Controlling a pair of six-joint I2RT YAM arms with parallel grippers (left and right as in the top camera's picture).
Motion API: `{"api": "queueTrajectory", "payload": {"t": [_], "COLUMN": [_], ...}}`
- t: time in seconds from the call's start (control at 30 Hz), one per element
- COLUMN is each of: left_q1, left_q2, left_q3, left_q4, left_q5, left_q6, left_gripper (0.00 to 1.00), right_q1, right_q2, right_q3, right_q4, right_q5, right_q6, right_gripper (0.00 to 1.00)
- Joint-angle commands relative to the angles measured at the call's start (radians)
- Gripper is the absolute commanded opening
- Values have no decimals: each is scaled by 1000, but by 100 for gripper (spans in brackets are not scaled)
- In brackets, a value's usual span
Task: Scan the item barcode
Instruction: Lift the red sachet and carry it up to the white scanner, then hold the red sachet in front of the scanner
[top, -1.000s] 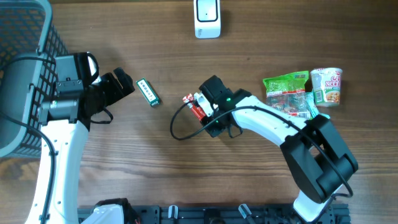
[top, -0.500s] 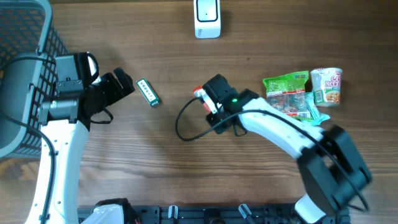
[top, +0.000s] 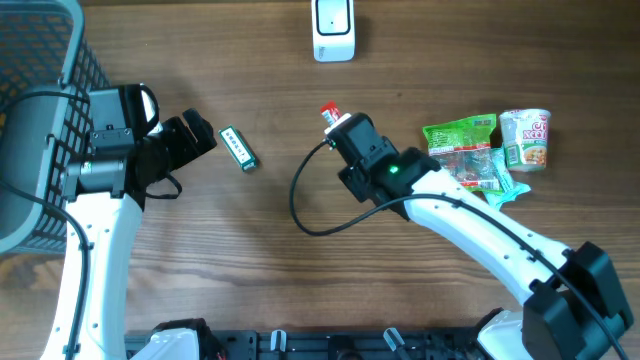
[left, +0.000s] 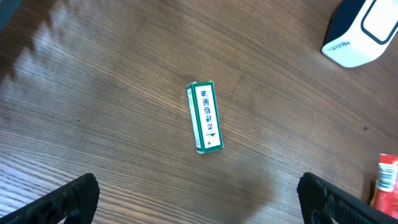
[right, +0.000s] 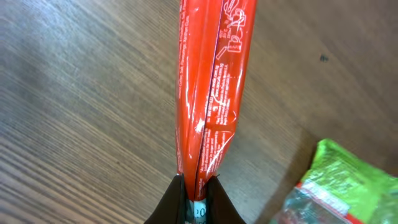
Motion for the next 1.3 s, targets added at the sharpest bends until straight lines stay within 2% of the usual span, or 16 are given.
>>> {"api": "queueTrajectory", "payload": {"t": [0.0, 0.17, 0.27, 0.47, 0.67, 0.8, 1.17, 1.27], "left_q1": [-3, -3, -3, -3, -3, -3, -3, -3], "left_q2": [4, 4, 4, 4, 4, 4, 4, 4], "left_q3": [-1, -1, -1, -1, -1, -1, -1, -1], "left_q4": [2, 2, 2, 2, 2, 2, 2, 2], "left_q5": [8, 8, 8, 8, 8, 8, 8, 8], "left_q6": [9, 9, 9, 9, 9, 9, 9, 9], "left_gripper": [100, 100, 100, 100, 100, 100, 100, 100], "right_q1": [-1, -19, -21, -21, -29, -48, -120, -130], "right_q2": [-32, -2, 56, 223, 396, 512, 814, 865], "right_q3": [173, 502, 705, 899, 903, 903, 902, 901], "right_q4": [-78, -318, -441, -492, -278, -82, 376, 422], "right_q5": [29, -64, -43, 124, 424, 624, 787, 786], "right_q6": [-40, -49, -50, -81, -245, -451, -910, -1014], "right_gripper": [4, 4, 4, 4, 4, 4, 4, 4]}}
